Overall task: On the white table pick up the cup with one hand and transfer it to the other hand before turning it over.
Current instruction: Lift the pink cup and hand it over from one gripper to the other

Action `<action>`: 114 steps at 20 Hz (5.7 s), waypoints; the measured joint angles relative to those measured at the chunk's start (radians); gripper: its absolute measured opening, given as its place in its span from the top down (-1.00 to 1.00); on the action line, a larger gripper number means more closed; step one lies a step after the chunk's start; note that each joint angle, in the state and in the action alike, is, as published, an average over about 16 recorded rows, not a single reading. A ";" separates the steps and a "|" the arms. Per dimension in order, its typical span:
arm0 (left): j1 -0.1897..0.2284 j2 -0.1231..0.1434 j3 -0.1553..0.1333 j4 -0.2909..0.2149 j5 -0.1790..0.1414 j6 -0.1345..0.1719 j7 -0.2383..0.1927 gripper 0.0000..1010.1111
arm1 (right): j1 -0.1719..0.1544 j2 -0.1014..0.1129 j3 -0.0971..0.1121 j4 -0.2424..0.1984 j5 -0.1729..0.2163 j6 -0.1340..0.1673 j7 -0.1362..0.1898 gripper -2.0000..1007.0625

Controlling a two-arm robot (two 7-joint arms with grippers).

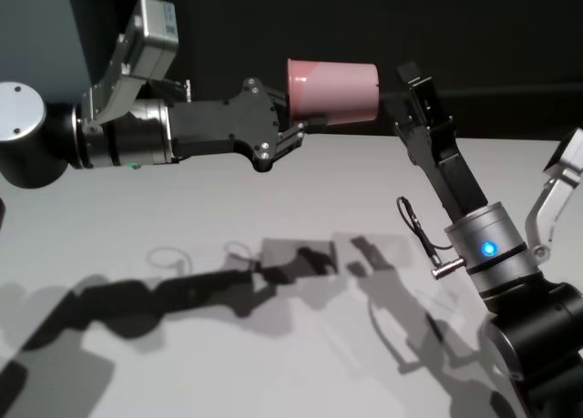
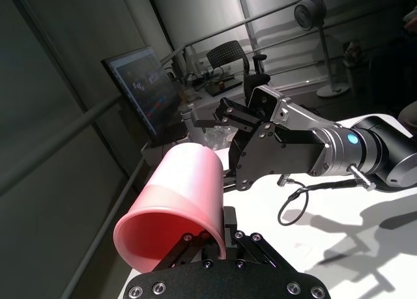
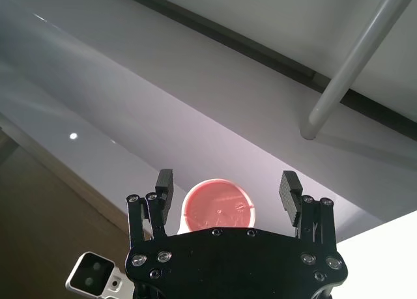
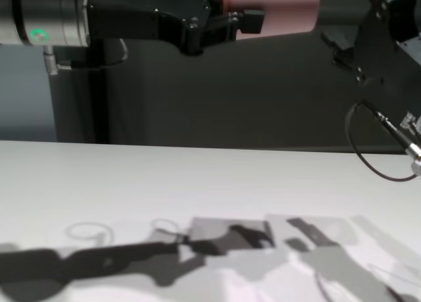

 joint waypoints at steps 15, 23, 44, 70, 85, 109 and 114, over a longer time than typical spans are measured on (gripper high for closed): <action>0.000 0.000 0.000 0.000 0.000 0.000 0.000 0.90 | 0.018 0.014 -0.048 -0.004 0.022 -0.018 0.001 -0.99; 0.000 0.000 0.000 0.000 0.000 0.000 0.000 0.90 | 0.029 0.021 -0.074 0.009 0.029 -0.031 0.001 -0.99; 0.000 0.000 0.000 0.000 0.000 0.000 0.000 0.90 | 0.057 0.043 -0.134 0.031 0.055 -0.058 0.002 -0.99; 0.000 0.000 0.000 0.000 0.000 0.000 0.000 0.90 | 0.067 0.052 -0.151 0.037 0.065 -0.066 0.000 -0.55; 0.000 0.000 0.000 0.000 0.000 0.000 0.000 0.75 | 0.066 0.051 -0.150 0.037 0.064 -0.065 -0.001 -0.46; 0.000 0.000 0.000 0.000 0.000 0.000 0.000 -0.79 | 0.066 0.051 -0.149 0.037 0.063 -0.065 -0.001 -0.46; 0.001 0.001 -0.002 -0.003 -0.007 0.000 -0.001 -0.94 | 0.066 0.051 -0.149 0.037 0.063 -0.065 -0.001 -0.46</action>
